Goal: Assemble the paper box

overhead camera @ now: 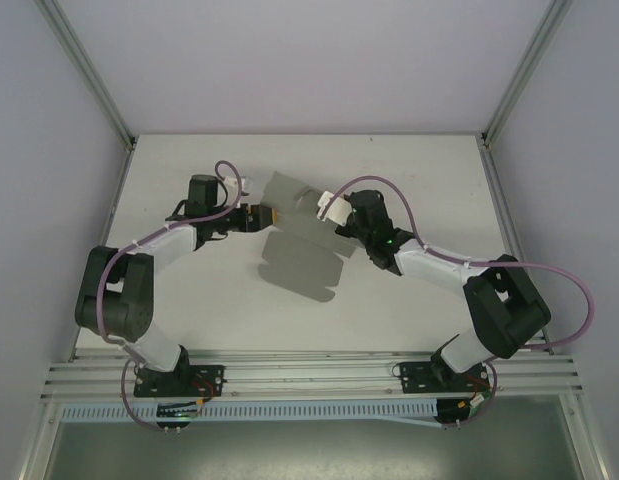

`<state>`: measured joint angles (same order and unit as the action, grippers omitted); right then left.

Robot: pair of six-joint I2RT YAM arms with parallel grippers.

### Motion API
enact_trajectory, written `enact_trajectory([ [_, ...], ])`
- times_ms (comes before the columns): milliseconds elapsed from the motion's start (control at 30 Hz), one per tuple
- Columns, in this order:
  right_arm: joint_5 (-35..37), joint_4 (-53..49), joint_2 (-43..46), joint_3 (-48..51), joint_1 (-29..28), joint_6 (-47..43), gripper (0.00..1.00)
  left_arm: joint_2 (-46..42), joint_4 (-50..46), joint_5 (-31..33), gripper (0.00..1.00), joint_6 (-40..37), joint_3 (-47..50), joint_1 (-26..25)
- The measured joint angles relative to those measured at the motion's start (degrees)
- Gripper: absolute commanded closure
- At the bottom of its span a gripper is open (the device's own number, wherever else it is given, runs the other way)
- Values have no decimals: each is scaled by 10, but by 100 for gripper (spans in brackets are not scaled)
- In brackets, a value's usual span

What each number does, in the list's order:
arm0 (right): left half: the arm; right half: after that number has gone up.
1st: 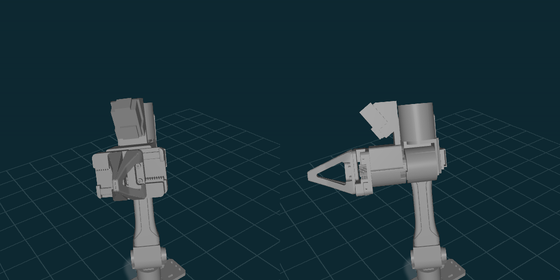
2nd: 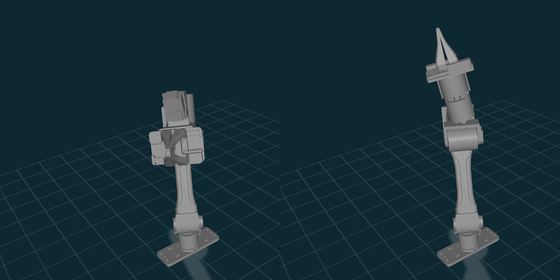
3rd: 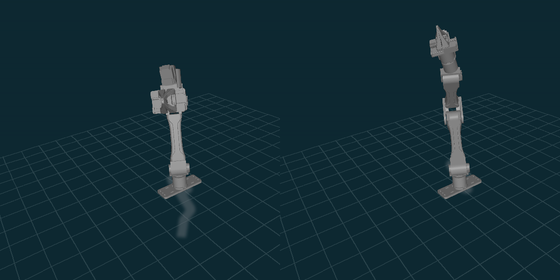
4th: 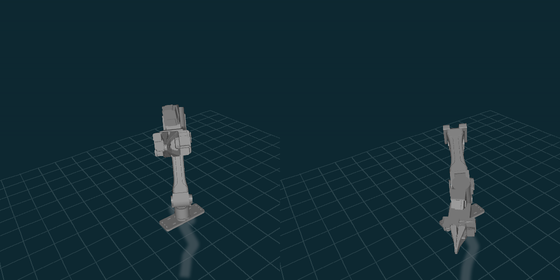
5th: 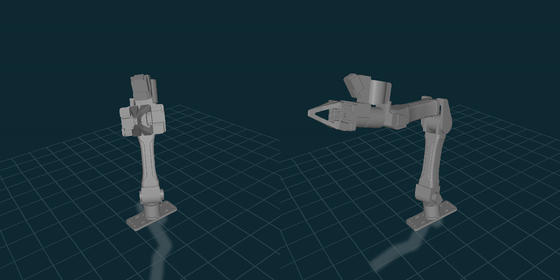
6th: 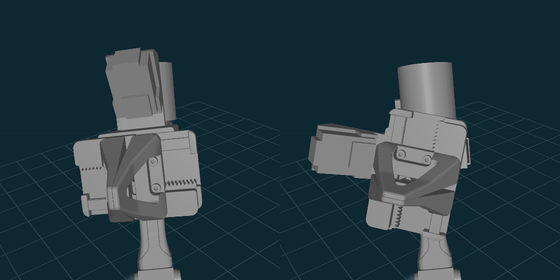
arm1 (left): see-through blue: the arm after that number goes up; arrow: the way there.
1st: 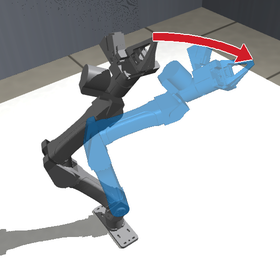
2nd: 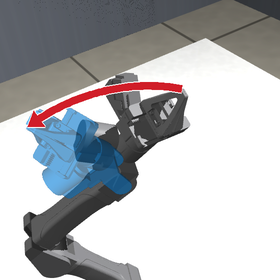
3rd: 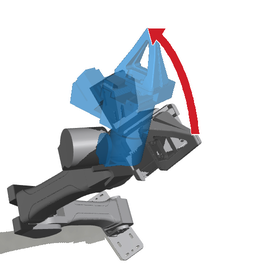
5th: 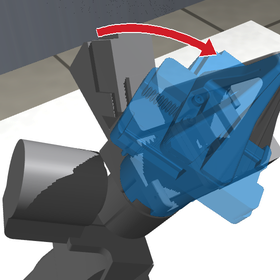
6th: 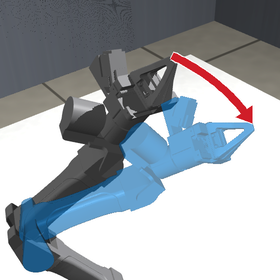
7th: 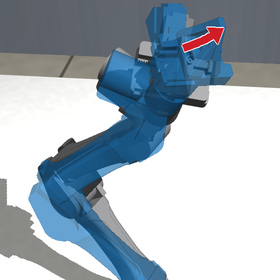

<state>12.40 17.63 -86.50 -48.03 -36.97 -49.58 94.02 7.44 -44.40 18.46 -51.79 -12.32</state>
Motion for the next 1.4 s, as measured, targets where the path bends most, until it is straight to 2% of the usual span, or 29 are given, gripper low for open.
enact_trajectory([
  [100,-14,-7,0,-3,9,11,100,20,26,-10,46,-8,1,0],
  [300,-30,-18,0,-12,21,24,100,42,96,-83,55,-18,18,0],
  [467,-30,-23,0,-15,26,33,100,63,135,-116,76,-13,18,3],
  [567,-29,-33,0,-17,28,37,100,64,144,-114,80,-13,21,3],
  [667,-28,-43,0,-22,28,39,100,56,142,-72,84,-30,29,-10],
  [900,-4,-55,0,-24,29,39,100,13,90,62,90,-93,30,-80],
  [1100,0,-59,0,-24,22,46,100,0,80,104,86,-112,30,-88],
  [1200,4,-59,1,-24,19,50,100,0,62,128,85,-125,25,-109],
  [1400,21,-58,1,-24,11,56,100,23,19,179,77,-142,-14,-159],
])
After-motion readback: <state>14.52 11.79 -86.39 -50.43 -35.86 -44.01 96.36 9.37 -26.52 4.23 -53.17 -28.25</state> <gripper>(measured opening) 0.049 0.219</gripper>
